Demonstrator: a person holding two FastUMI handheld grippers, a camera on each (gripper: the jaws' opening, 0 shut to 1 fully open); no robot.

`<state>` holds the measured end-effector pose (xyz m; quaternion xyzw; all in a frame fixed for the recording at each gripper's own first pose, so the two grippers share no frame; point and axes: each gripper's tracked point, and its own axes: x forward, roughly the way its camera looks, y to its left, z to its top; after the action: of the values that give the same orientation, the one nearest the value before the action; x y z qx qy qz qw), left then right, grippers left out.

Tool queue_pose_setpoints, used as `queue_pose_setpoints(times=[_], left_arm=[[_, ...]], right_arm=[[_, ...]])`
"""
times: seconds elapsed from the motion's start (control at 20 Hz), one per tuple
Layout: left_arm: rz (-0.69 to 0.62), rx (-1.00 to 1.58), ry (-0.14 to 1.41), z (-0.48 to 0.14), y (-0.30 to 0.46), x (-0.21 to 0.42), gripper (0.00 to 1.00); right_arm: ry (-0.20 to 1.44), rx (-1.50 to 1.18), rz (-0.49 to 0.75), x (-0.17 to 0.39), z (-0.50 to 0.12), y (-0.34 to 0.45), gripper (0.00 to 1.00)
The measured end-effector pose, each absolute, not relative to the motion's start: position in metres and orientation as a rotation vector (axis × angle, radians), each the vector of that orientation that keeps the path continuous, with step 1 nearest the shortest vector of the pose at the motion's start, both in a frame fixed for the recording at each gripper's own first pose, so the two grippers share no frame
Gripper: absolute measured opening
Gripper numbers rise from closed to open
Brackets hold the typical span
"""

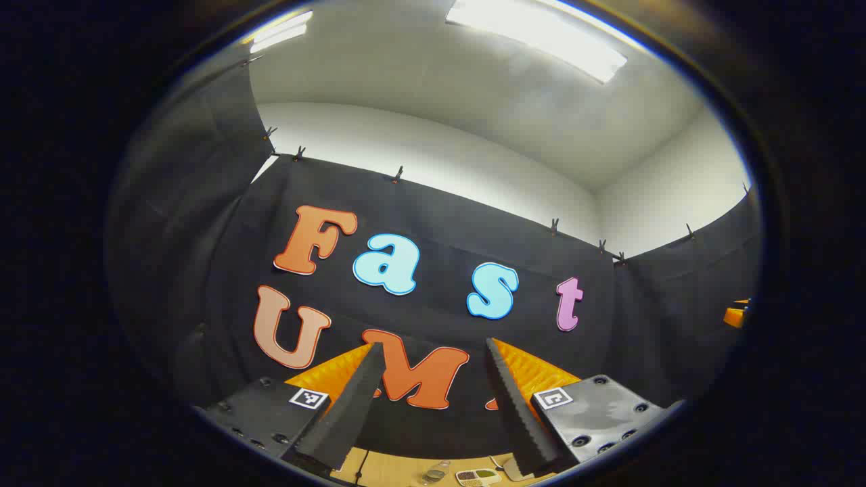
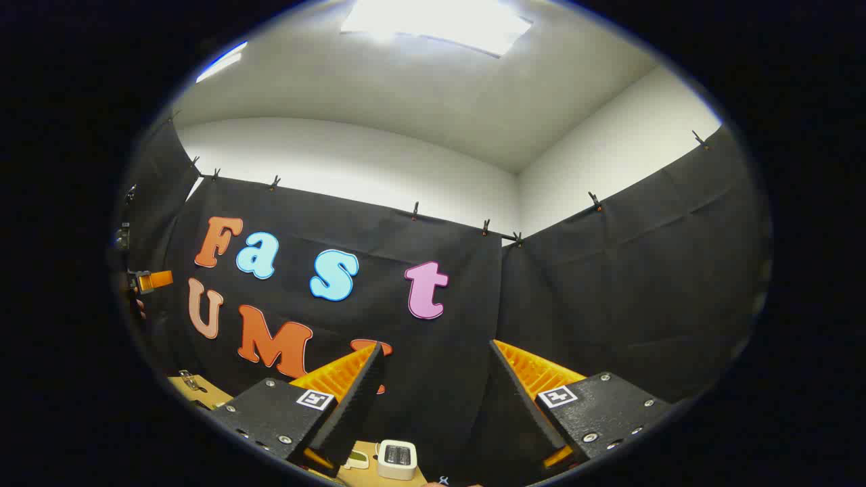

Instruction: First push the handle of the pot to place it horizontally, then grasp the pot with both hands and set it on the induction cooktop.

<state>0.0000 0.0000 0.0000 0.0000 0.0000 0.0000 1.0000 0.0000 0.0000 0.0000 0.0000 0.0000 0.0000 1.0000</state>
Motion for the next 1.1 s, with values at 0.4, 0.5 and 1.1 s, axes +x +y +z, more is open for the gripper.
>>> queue_pose_setpoints(times=[0.4, 0.5, 1.1], left_arm=[[-0.026, 0.033, -0.034, 0.006, -0.001, 0.0, 0.95], [-0.026, 0.052, -0.048, 0.01, 0.0, -0.001, 0.95], [-0.05, 0.088, -0.057, -0.006, -0.022, -0.012, 0.96]], right_arm=[[0.007, 0.002, -0.003, -0.001, -0.006, 0.004, 0.94], [0.001, 0.004, -0.002, -0.001, -0.006, 0.005, 0.94], [-0.008, 0.022, 0.003, -0.006, -0.013, 0.0, 0.94]])
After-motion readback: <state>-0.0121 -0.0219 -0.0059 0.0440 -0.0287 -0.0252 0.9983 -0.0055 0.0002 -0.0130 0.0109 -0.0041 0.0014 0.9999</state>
